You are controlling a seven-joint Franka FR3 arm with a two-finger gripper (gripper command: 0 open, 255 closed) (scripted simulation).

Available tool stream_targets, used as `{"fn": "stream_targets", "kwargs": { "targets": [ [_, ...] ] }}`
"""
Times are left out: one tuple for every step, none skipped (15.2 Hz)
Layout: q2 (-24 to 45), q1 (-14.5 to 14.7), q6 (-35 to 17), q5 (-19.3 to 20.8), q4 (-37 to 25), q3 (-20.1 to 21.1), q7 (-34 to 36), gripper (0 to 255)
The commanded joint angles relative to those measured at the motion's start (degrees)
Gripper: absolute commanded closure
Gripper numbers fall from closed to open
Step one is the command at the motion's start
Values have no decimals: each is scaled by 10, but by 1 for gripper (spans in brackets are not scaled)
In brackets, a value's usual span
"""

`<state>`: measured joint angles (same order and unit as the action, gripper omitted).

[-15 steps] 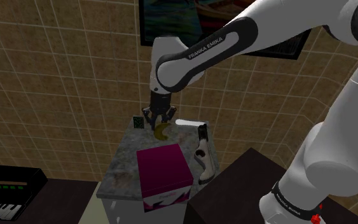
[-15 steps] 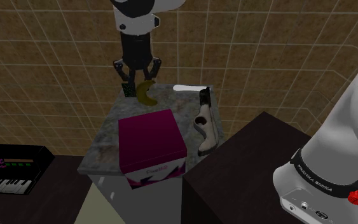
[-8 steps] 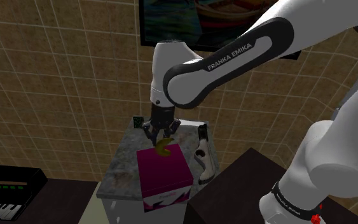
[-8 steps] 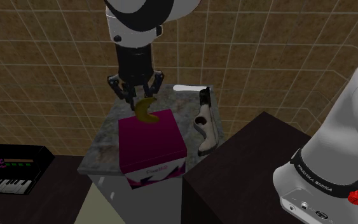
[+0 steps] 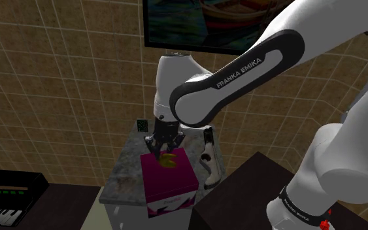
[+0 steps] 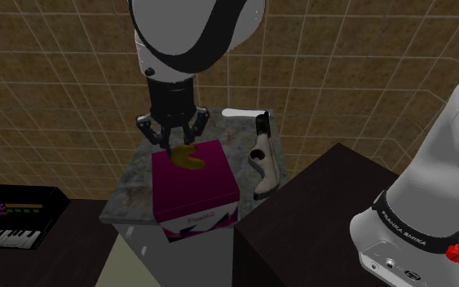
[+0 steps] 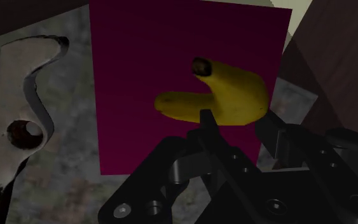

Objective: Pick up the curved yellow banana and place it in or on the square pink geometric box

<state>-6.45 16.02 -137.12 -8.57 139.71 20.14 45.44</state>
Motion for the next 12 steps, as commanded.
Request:
{"fn": "stream_targets", "kwargs": {
  "targets": [
    [13, -1, -15, 3, 11, 0, 2, 255],
    [19, -2, -23, 5, 14, 1, 3, 255],
    [25, -2, -32, 7, 16, 1, 4, 255],
    [31, -2, -40, 9, 19, 2, 5, 255],
    [38, -3, -49, 11, 21, 3, 6, 255],
    [44, -3, -57, 14, 23, 3, 8, 255],
    [51, -3, -66, 16, 25, 3, 9, 255],
    [58, -3, -74, 19, 27, 3, 11, 255],
    [66, -3, -84, 22, 29, 4, 13, 255],
    [59, -2, -75, 20, 26, 4, 12, 255],
    [59, -2, -75, 20, 26, 4, 12, 0],
    [41, 5, -75, 22, 39, 12, 36, 0]
  ]
}}
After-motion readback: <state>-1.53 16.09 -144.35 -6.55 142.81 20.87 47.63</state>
